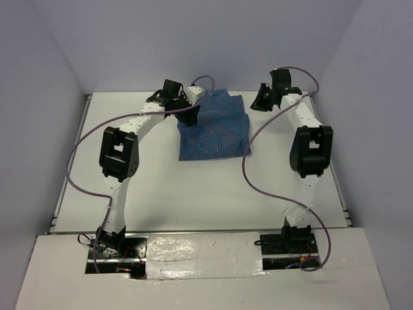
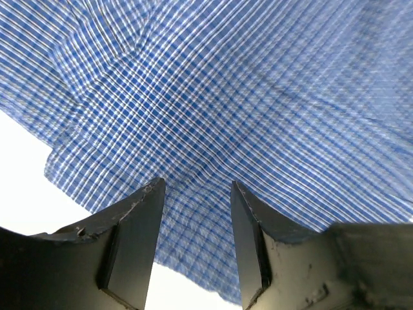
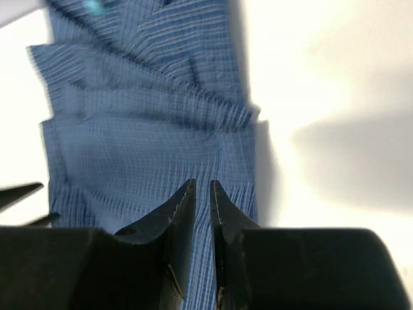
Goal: Fold and stack the long sleeve shirts
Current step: Fold the shirt
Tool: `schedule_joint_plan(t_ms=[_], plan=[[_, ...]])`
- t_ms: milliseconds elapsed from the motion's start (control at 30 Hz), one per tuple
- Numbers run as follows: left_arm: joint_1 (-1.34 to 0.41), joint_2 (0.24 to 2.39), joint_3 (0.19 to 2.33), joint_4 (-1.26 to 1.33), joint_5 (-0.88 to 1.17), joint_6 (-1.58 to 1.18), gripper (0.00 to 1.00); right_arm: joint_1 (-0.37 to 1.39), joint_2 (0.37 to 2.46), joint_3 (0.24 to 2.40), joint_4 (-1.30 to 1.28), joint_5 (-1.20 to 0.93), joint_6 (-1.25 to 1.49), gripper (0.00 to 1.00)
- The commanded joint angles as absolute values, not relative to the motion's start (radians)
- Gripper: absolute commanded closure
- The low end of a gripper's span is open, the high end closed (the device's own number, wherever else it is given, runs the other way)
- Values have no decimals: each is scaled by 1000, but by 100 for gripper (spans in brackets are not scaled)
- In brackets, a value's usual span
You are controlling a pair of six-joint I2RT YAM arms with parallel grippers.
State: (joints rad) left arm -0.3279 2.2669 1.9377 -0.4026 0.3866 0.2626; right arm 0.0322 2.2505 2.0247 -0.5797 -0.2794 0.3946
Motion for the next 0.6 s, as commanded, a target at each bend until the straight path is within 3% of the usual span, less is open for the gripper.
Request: schedule_joint_plan(t_ms=[0,200,400,567], plan=[[-336,2102,1919,-434,457,272,42,106,1884,1687,-491,-242,348,77],[-367,1957,1608,-404,506,210,43,239,1704,1329,-373,-273,472,86],[-367,2006,1531,-331,387,169,44,201,1819,1235,-339,-299,555,97],[-365,2060,1505,-308,290,201,44,102,1885,1163,-296,-271,563,100]])
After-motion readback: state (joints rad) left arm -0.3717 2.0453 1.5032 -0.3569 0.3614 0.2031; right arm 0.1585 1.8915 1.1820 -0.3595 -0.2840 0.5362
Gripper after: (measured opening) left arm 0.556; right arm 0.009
